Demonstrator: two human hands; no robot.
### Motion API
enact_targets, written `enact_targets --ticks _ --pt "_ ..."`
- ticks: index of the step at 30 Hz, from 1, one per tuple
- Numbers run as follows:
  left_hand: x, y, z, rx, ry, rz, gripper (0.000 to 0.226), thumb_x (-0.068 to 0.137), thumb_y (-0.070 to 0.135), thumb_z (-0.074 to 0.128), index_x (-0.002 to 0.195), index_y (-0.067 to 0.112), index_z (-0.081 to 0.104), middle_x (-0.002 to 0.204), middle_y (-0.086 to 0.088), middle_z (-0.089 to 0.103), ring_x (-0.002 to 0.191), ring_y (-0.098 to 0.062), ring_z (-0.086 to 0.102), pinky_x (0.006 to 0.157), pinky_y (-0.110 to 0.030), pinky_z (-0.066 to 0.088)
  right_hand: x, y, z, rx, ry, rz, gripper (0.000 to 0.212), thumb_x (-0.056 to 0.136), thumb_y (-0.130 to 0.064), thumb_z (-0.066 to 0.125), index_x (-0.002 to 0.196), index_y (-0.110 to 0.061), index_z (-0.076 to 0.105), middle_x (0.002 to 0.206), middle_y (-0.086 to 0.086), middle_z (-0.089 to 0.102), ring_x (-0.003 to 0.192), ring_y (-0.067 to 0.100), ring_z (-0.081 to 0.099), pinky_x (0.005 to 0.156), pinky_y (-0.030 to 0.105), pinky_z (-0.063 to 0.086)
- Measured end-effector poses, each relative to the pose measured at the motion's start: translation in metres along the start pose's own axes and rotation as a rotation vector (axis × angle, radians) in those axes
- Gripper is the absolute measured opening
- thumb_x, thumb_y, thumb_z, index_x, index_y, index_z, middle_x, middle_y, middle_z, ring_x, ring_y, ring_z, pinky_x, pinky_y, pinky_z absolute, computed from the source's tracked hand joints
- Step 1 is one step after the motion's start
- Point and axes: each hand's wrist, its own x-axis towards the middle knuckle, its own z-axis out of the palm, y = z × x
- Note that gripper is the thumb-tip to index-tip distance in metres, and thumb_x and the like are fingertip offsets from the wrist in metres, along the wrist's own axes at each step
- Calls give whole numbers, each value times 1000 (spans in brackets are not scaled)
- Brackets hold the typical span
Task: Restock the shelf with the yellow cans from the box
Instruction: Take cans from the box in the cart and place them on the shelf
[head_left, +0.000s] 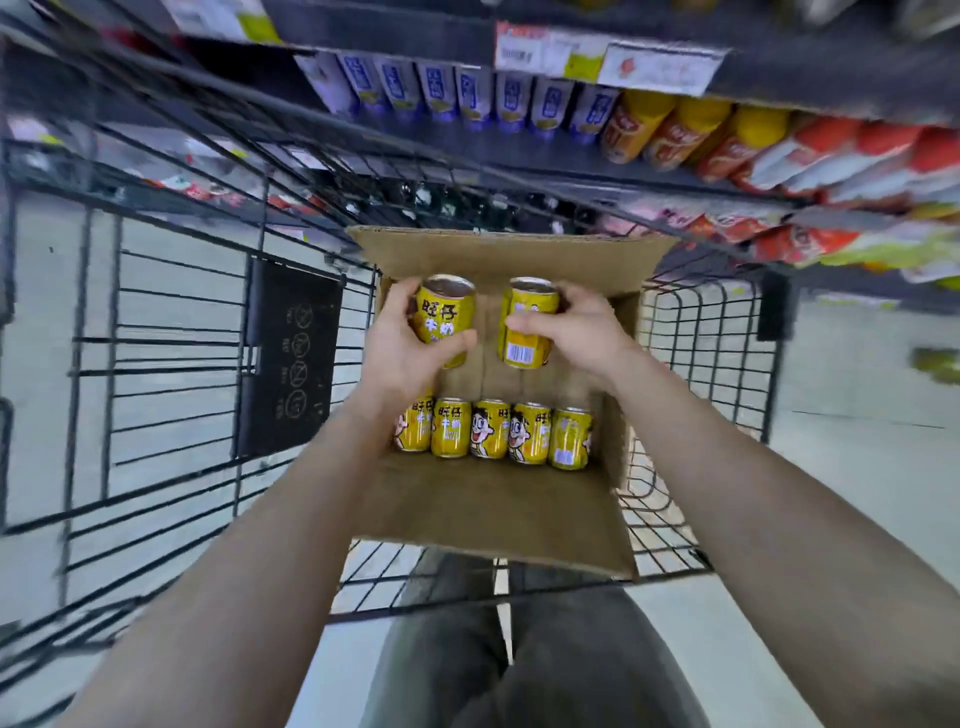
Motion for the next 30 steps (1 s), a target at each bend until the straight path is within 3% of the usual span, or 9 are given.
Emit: enact_targets --ticks 2,7,12,16,21,24,30 --pt "-22 27 -8 -37 3 21 80 69 29 95 135 20 51 119 8 69 108 -6 68 97 -33 56 -27 -24 -11 -6 -10 -58 53 69 -16 91 116 -9 68 105 4 76 93 14 73 80 30 59" --pt "-80 93 -15 -91 10 209 73 72 10 94 131 13 52 116 7 69 98 6 67 84 -12 50 -109 -77 -43 -24 47 -271 47 69 -15 90 112 -8 72 106 6 76 99 20 73 88 35 59" --pt "-140 152 -22 -113 5 415 74 62 35 95 124 24 56 113 9 72 102 -8 71 93 -33 57 -206 -109 -76 -37 167 -464 54 61 -29 93 110 -20 73 107 3 76 100 20 72 82 35 61" --pt "-197 199 -19 -112 -8 560 69 68 32 95 124 26 55 116 9 71 101 -4 70 88 -23 54 -291 -116 -106 -22 227 -558 49 69 -13 89 115 -11 71 104 5 77 94 19 73 82 39 61" --pt "-266 268 6 -92 -61 711 81 64 44 95 131 24 55 123 11 69 110 -5 68 98 -35 56 -387 -120 -159 -28 375 -614 53 67 -21 92 115 -15 70 99 1 78 90 16 75 79 39 62" --pt "-298 322 33 -79 -96 783 80 67 38 96 131 20 53 121 14 67 107 6 65 96 -26 56 -432 -128 -205 -31 455 -665 49 69 -21 91 113 -19 71 98 -2 77 88 12 74 79 35 62" --pt "-351 418 106 -35 -128 900 80 67 46 95 133 27 52 119 17 68 105 0 68 96 -32 57 -503 -132 -323 18 581 -771 44 71 -29 90 110 -25 70 98 -7 77 88 7 73 77 32 61"
